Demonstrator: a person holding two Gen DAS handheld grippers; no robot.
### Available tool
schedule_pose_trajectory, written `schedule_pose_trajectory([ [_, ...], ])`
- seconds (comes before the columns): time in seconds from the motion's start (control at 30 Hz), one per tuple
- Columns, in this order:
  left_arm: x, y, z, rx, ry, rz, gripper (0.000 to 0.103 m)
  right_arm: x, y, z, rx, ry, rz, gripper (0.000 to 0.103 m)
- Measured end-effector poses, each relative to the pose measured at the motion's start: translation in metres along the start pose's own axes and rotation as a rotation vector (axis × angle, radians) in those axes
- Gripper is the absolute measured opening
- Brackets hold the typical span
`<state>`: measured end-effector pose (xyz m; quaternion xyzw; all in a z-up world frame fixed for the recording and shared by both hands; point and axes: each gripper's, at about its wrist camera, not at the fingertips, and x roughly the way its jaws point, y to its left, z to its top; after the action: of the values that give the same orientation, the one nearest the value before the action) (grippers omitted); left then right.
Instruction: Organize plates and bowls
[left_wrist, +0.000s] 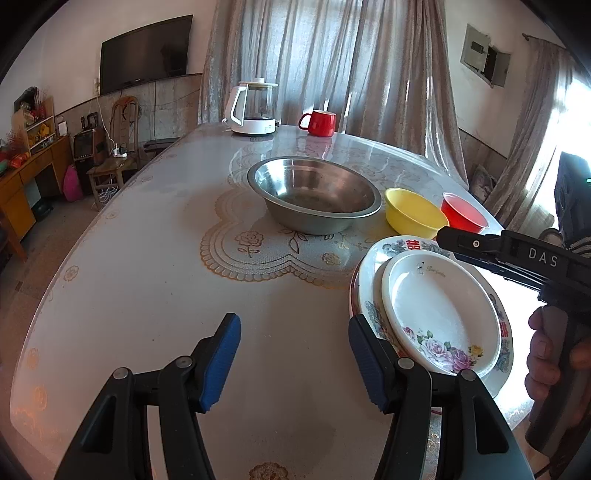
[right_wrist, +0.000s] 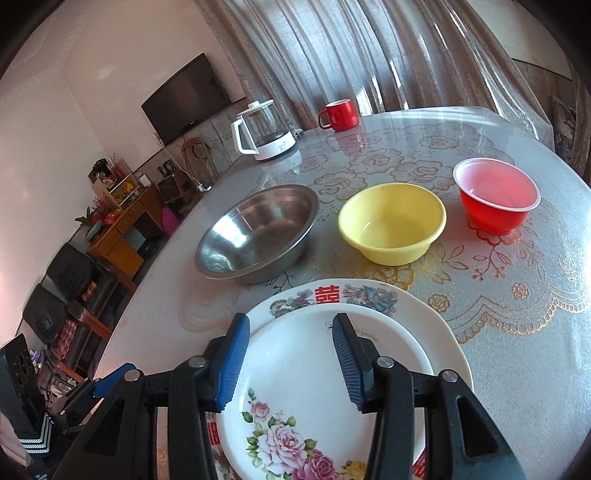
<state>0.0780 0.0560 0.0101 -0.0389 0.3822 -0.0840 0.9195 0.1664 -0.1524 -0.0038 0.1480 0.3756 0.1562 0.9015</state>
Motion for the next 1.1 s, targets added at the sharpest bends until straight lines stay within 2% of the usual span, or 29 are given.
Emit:
schedule_pose_trajectory([
  [0.3, 0.017, 0.006, 0.007, -0.009, 0.03, -0.006, 0.061, 0.02, 0.008, 0.013, -0.012, 0.021, 0.023, 0.047],
  [0.6, 0.055, 0.042, 0.051, -0.153, 0.062, -0.052, 0.059, 0.053, 0.011, 0.036, 0.019, 0.049, 0.028, 0.047],
  [0.77, 0.077, 0.057, 0.079, -0.239, 0.039, -0.096, 0.059, 0.072, 0.008, 0.046, 0.045, 0.061, 0.018, 0.047],
  [0.93, 0.1, 0.058, 0.105, -0.274, 0.022, -0.119, 0.051, 0.093, 0.002, 0.058, 0.077, 0.084, -0.001, 0.047],
  [0.97, 0.106, 0.058, 0.109, -0.276, 0.025, -0.116, 0.049, 0.098, 0.0, 0.061, 0.081, 0.089, -0.005, 0.045],
  [1.03, 0.119, 0.057, 0.115, -0.275, 0.04, -0.119, 0.035, 0.104, -0.002, 0.064, 0.079, 0.099, -0.021, 0.035],
  [1.1, 0.128, 0.055, 0.117, -0.272, 0.056, -0.12, 0.027, 0.112, -0.001, 0.066, 0.056, 0.117, -0.047, 0.027],
])
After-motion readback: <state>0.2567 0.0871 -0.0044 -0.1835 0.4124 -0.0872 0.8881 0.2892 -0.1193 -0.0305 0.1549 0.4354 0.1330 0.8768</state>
